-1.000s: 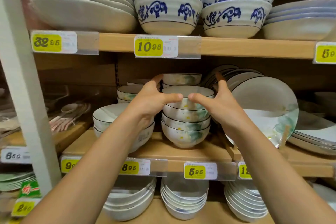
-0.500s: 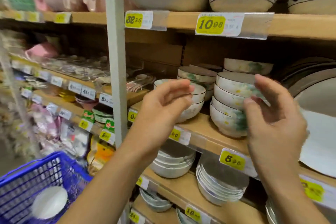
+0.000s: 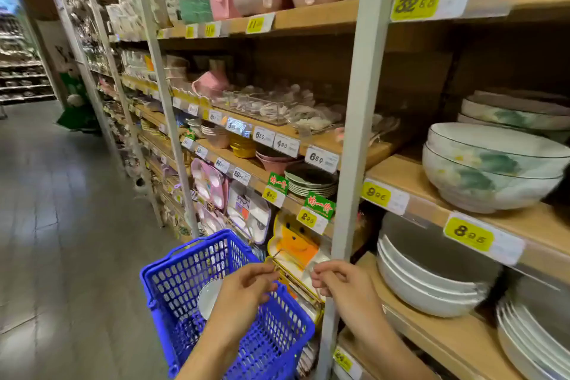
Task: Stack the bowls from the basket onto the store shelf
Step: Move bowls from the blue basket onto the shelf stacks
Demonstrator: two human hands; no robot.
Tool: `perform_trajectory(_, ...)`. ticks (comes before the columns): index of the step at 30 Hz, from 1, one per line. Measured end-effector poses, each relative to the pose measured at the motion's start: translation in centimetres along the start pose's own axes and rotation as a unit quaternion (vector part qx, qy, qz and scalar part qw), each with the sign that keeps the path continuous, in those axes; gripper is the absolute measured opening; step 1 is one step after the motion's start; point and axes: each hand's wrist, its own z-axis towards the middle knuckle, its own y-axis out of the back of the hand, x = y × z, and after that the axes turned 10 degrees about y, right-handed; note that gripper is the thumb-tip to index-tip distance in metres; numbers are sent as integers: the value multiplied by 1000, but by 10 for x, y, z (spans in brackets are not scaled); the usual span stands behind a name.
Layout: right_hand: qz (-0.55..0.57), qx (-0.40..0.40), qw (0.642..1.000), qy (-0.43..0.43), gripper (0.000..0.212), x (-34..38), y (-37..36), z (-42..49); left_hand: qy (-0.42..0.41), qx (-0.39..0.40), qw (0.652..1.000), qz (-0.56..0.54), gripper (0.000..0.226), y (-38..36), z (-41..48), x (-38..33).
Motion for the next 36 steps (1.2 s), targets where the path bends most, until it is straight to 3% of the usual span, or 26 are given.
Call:
perform_trajectory(10,-37,0,978,-205,20,-125,-170,50,141,-76,979,129,12,174,134,89)
perform_trajectory(14,-42,-10,957,-288,12,-166,-215,63,147,-79,960,224,26,222,169,97)
perform_trajectory(17,-40,-17,940,-340,27,-193,-237,77,156,-77,946,274,28,247,198,98)
perform_trajectory(21,-15,-29,919,-394,41,-221,-267,102,187,-36,939,287,20,266,238,100)
perform_trajectory(29,26,-92,882,-462,18,-279,-301,149,170,50,891,418,21,274,344,92)
perform_trajectory(32,23,-123,865,-487,31,-299,-307,160,163,80,887,425,16,269,379,89)
perform_trajectory(36,6,-151,850,-504,29,-317,-316,173,166,106,872,447,13,259,419,95)
